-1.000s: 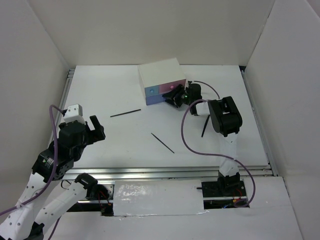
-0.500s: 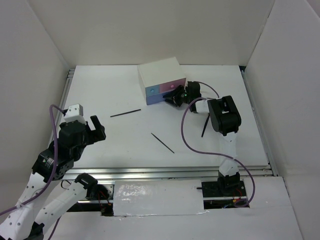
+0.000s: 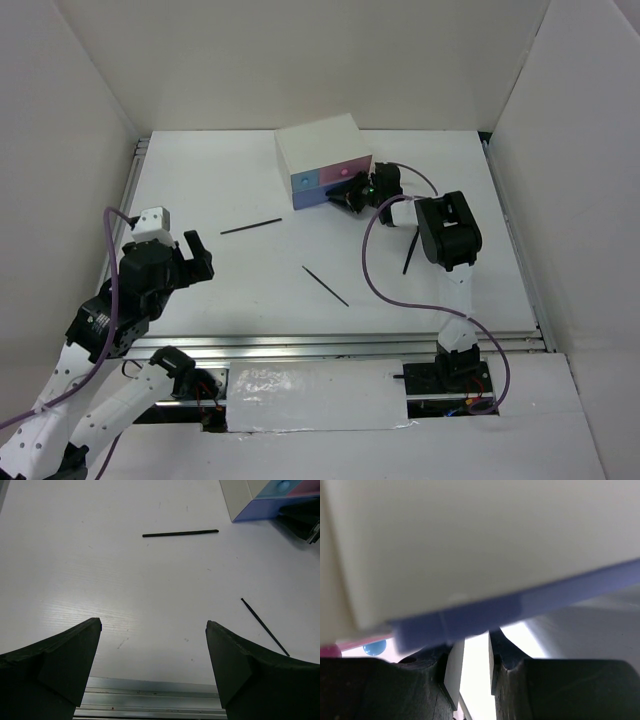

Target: Organize the makeup

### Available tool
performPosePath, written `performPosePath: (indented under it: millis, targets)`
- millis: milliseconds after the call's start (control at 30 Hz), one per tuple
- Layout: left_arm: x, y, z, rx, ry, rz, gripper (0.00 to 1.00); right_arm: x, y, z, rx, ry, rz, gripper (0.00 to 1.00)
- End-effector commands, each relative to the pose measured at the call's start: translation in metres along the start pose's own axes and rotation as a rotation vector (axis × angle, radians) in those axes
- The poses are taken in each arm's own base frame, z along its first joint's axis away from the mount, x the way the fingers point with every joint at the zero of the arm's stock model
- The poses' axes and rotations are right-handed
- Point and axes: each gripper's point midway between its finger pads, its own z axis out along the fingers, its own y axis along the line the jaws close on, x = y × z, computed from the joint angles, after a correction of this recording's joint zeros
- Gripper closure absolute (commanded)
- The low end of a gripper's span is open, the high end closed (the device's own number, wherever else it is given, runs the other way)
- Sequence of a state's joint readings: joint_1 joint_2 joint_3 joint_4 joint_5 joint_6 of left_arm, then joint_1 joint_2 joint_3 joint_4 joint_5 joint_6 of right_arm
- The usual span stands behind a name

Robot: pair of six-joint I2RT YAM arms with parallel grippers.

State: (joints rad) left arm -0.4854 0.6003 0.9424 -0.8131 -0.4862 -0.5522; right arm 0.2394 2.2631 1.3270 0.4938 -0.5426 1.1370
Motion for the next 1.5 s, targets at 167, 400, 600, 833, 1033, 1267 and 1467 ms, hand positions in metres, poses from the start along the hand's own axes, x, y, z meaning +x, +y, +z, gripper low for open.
performPosePath:
  millis: [167, 400, 600, 833, 1033, 1267, 1467]
  targets:
    - [-0.005, -0.005, 0.003, 0.019, -0.018, 0.003, 0.01, -0.002, 0.013, -0.018, -0.067, -0.055, -0.032, 0.88]
    - [-0.004, -0.006, 0.005, 0.018, -0.01, 0.009, 0.01, 0.014, 0.012, -0.035, -0.084, -0.038, -0.053, 0.87]
    - [-0.005, -0.005, 0.004, 0.016, -0.015, 0.004, 0.0, 0.026, 0.024, -0.06, -0.112, -0.046, -0.088, 0.86]
    - [-0.005, -0.005, 0.004, 0.017, -0.016, 0.002, 0.01, 0.04, 0.014, -0.076, -0.089, -0.04, -0.099, 0.82]
    - [-0.005, -0.004, 0.004, 0.011, -0.019, -0.002, 0.01, 0.049, 0.012, -0.084, -0.103, -0.027, -0.108, 0.54]
    - [-0.001, -0.005, 0.013, -0.016, 0.015, 0.014, 0.01, 0.06, 0.033, -0.111, -0.148, -0.031, -0.171, 0.25]
    - [0.002, -0.003, 0.028, -0.131, 0.09, -0.024, 0.01, 0.082, 0.054, -0.15, -0.205, -0.027, -0.226, 0.23]
